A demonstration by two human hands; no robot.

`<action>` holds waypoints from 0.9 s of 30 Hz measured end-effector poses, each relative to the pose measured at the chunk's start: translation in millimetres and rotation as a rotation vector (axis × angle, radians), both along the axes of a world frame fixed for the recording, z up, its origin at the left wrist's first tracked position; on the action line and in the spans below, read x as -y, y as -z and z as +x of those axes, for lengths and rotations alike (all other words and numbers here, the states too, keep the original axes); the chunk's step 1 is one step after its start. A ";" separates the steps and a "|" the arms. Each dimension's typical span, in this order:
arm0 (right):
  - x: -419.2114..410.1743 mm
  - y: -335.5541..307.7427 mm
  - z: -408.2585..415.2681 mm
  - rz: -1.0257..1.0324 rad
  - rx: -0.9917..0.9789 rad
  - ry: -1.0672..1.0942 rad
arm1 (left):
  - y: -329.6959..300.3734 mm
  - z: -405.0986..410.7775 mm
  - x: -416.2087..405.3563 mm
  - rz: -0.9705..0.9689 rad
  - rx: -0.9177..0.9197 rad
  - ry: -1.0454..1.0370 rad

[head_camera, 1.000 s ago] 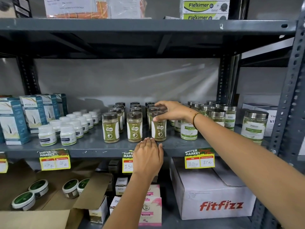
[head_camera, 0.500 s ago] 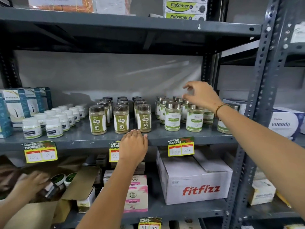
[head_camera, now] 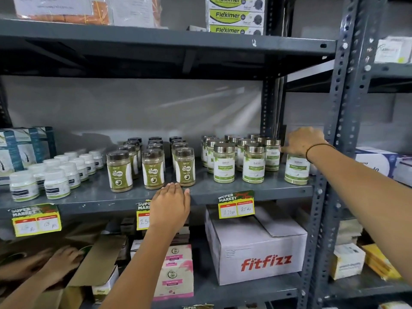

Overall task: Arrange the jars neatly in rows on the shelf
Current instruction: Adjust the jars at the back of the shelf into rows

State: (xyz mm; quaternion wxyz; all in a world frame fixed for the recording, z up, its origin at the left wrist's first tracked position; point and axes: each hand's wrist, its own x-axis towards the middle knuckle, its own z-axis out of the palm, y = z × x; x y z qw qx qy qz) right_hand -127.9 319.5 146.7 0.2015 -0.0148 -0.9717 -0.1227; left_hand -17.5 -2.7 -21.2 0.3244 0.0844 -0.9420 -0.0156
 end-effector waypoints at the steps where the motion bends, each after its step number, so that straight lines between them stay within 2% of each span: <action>1: 0.5 -0.1 -0.5 0.011 -0.004 0.014 | 0.1 -0.1 0.0 0.002 0.000 -0.001; 8: 3.7 3.1 -7.6 0.048 -0.003 0.040 | 0.1 -0.4 0.5 -0.001 -0.003 0.000; 18: 6.2 5.7 -17.3 -0.202 0.020 -0.169 | 0.4 1.1 -0.3 -0.014 -0.003 0.004; 27: -0.5 9.6 -32.2 -0.333 0.059 -0.230 | 1.2 1.1 -0.3 -0.029 -0.003 -0.008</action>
